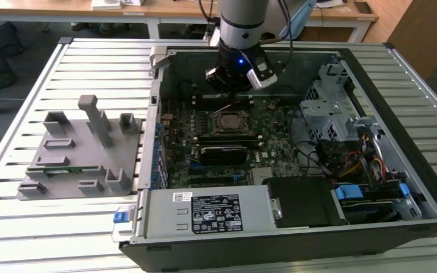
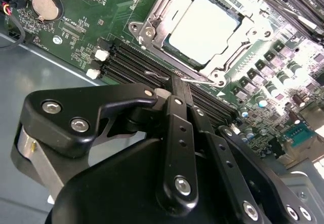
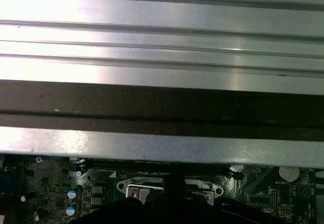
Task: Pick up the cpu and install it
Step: 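Install the first cpu locking lever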
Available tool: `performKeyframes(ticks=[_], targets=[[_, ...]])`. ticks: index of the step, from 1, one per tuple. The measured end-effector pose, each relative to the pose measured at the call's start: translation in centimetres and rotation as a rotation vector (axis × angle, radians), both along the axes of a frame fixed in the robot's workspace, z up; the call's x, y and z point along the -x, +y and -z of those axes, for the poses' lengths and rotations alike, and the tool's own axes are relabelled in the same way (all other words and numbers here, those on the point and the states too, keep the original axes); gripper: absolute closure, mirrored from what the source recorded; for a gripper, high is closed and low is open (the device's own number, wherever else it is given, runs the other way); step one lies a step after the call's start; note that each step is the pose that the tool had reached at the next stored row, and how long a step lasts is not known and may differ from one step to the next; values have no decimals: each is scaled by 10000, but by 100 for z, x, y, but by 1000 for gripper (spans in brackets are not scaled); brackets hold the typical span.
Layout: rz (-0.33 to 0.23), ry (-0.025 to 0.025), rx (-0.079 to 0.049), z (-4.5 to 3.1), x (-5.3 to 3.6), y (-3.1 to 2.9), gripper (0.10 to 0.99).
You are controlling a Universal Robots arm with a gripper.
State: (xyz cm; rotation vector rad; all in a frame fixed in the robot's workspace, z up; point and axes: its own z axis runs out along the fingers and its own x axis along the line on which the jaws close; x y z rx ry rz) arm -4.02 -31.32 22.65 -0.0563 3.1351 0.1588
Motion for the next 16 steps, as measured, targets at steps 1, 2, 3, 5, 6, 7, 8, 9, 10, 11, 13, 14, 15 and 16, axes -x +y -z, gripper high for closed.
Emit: performKeyframes(ticks=[1, 2, 3, 5, 6, 7, 8, 9, 10, 11, 13, 14, 15, 16], targets=[[0, -1, 0, 3, -5, 0, 973], [1, -1, 0, 5, -8, 0, 973], [1, -1, -1, 9, -12, 0, 973], [1, -1, -1, 15, -19, 0, 973], [1, -1, -1, 18, -22, 0, 973], [1, -1, -2, 22, -25, 0, 973], [1, -1, -1, 26, -28, 0, 973], [0, -1, -1, 30, -31, 0, 973], [1, -1, -1, 34, -35, 0, 973], [0, -1, -1, 39, -39, 1, 973], [0, -1, -1, 48, -47, 1, 973], [0, -1, -1, 53, -53, 1, 973], [1, -1, -1, 58, -59, 1, 973], [1, -1, 0, 63, -65, 1, 973]])
